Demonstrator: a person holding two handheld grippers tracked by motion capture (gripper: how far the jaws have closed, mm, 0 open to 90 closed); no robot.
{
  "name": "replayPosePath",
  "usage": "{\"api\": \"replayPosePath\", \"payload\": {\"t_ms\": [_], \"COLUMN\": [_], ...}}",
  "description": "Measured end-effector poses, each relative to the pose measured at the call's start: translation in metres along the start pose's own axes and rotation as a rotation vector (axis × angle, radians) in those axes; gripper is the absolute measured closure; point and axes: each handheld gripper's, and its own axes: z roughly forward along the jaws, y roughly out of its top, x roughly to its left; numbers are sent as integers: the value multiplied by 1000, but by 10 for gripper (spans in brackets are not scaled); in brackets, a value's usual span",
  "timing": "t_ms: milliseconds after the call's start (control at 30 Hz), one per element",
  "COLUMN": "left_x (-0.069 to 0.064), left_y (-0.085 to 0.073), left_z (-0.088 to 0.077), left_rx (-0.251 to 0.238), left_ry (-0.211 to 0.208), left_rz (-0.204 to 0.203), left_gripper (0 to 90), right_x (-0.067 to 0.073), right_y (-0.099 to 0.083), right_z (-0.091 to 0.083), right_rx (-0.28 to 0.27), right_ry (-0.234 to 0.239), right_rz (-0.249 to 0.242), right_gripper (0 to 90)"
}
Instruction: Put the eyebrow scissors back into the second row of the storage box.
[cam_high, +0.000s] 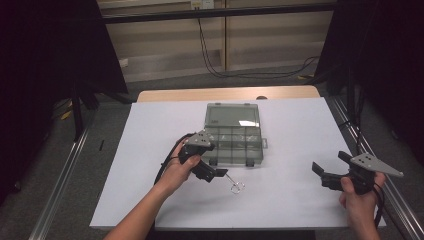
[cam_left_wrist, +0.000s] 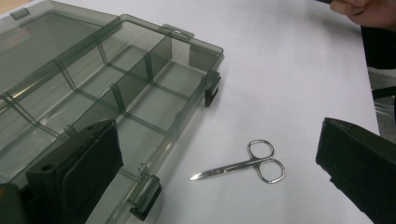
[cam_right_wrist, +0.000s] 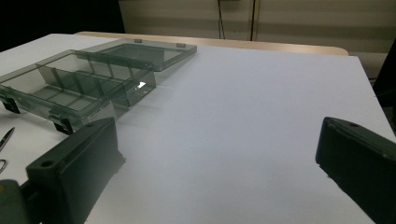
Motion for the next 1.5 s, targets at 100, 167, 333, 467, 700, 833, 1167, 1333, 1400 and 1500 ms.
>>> {"api": "replayPosePath", "payload": {"t_ms": [100,167,333,467,700,833,1167,1333,1400,1500], "left_x": [-3,-5,-9,-10,-19,-22,-18,-13,-13,-13], "left_y": [0,-1,0,0,-1,-4,-7,-9,-9,-9], "left_z": [1,3,5,7,19,29,43,48,50,53], "left_rx": [24,13,27,16,74,157,168,178,192,210], "left_ry": [-7,-20,-58,-122,-134,-110,-118,-121,-119,-137], "left_rz": [22,25,27,28,75,150,209,244,246,229], "left_gripper": [0,10,10,17,29,71,228,293,296,324], "right_x": [-2,-3,-5,-4,-6,-7,-5,-4,-4,-4], "right_y": [-2,-3,-5,-6,-6,-8,-10,-10,-10,-10], "right_z": [-2,-3,-6,-7,-10,-10,-6,-7,-7,-6], "right_rx": [-5,-8,-15,-9,-16,-8,6,9,8,10], "right_ry": [4,5,14,29,26,23,34,31,31,34], "right_rz": [-6,-7,1,15,18,22,17,15,18,11], "right_gripper": [0,0,0,0,1,2,3,3,3,3]}}
